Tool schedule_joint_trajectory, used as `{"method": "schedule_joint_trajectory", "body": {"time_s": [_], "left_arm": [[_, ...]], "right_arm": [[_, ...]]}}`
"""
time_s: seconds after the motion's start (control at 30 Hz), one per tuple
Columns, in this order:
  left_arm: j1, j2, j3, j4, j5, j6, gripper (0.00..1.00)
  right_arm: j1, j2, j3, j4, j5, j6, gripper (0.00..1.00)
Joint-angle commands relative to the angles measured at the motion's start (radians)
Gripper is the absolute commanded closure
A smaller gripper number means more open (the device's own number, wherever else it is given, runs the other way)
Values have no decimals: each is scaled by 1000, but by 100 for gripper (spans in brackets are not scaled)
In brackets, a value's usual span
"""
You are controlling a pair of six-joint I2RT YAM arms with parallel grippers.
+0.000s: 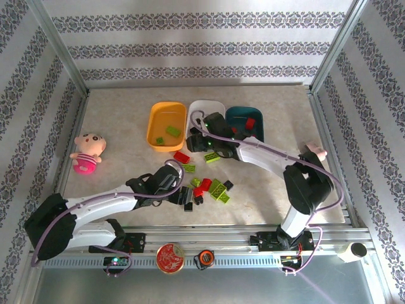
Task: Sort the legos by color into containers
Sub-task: Pick up the lego from the middle-left of the table.
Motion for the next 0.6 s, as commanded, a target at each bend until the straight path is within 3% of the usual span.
{"method": "schedule_joint_trajectory", "body": {"time_s": [0.0, 0.57], "left_arm": [[-13, 28, 40, -7, -12, 73, 21], [29, 235, 158, -32, -25, 112, 39]], "right_arm": [[-12, -82, -84, 46, 11, 17, 34], [-26, -311, -266, 59, 45, 30, 34]]}}
